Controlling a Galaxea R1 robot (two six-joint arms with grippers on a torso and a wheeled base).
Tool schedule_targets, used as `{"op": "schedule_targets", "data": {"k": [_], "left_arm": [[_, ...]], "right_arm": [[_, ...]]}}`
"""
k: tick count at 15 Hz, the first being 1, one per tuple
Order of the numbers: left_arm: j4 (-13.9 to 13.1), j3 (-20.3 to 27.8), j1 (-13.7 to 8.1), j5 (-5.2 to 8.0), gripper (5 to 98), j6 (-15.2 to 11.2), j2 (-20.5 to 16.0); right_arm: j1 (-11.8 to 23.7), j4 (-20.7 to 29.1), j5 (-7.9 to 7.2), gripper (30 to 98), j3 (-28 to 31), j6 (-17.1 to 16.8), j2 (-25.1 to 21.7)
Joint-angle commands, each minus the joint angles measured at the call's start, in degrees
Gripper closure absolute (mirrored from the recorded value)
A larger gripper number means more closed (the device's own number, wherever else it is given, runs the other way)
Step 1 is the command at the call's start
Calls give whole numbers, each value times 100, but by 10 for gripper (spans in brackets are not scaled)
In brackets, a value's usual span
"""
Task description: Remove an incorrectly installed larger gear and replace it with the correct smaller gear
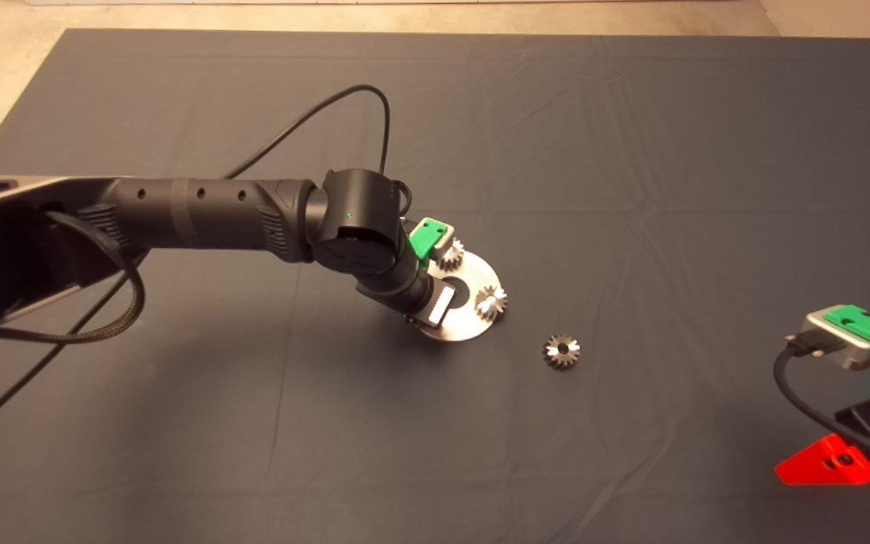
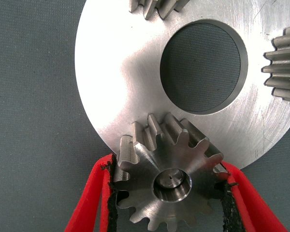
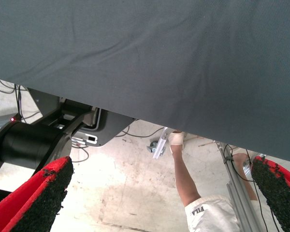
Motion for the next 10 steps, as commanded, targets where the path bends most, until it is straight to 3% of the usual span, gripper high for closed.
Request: {"op": "schedule_targets", "data": {"k": [1, 6, 10], "left_arm": [[19, 154, -218, 23, 652, -158, -18], [-26, 163, -735, 85, 655, -202, -18], [-155, 161, -903, 94, 657, -202, -80]], "right_arm": [[63, 95, -686, 307, 14, 34, -4], [68, 95, -678, 307, 10, 34, -4], [66, 95, -686, 307, 10, 34, 4]]}}
